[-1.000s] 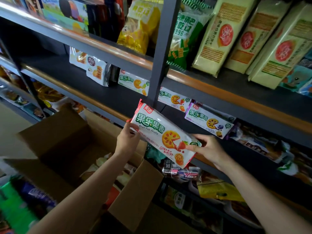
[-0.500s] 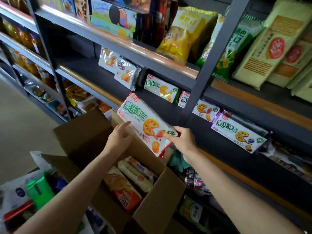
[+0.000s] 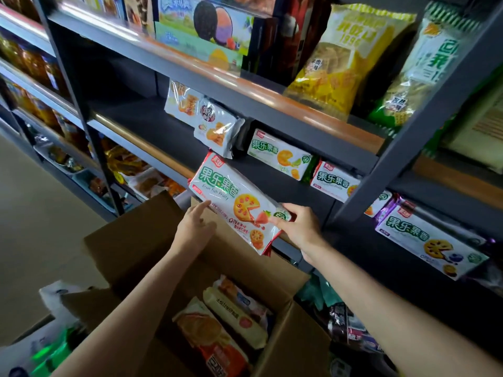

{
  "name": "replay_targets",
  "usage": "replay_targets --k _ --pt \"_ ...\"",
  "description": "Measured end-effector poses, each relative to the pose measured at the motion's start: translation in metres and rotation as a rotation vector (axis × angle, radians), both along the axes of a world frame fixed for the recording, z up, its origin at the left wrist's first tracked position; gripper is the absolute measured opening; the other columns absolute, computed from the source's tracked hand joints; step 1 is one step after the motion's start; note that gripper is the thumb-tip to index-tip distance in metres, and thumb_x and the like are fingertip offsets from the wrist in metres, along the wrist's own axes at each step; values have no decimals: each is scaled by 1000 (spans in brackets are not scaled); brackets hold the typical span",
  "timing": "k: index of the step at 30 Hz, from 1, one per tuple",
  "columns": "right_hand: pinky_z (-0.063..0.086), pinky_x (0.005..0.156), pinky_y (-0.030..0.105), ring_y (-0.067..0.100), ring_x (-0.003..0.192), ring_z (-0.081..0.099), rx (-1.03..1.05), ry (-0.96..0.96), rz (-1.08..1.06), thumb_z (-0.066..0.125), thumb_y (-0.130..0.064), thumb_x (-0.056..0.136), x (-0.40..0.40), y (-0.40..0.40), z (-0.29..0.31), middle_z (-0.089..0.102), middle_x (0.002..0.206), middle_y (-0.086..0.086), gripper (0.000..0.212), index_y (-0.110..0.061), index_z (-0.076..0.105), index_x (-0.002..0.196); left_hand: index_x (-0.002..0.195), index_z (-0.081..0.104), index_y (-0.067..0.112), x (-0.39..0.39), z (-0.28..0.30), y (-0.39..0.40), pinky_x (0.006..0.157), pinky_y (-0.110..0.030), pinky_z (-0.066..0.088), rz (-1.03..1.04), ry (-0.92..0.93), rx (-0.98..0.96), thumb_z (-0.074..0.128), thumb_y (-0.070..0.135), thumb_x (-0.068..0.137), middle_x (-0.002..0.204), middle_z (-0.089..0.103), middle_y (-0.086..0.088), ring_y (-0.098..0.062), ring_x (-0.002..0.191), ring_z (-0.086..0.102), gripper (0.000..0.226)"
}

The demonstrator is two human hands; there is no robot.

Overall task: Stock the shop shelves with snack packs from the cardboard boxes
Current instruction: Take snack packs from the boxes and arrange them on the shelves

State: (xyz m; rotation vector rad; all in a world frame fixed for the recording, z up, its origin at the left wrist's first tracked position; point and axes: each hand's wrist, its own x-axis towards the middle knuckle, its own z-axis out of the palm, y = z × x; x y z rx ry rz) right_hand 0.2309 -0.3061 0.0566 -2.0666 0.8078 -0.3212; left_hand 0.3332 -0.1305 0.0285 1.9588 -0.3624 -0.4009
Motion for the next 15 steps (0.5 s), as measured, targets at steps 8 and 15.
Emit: replay_targets --k 8,15 --pt "55 77 27 12 88 65 -79 -6 13 72 -14 82 -45 27 -2 66 92 -4 33 -9 66 114 135 44 23 -34 -22 13 63 -16 42 19 8 -30 49 7 90 133 41 -11 -13 101 48 48" --pt "52 80 22 12 95 65 -172 -41 2 74 -13 79 -137 5 8 69 105 1 42 -10 64 119 129 47 27 -106 -17 8 59 -10 38 -148 -173 -45 50 5 88 114 44 0 -5 86 50 46"
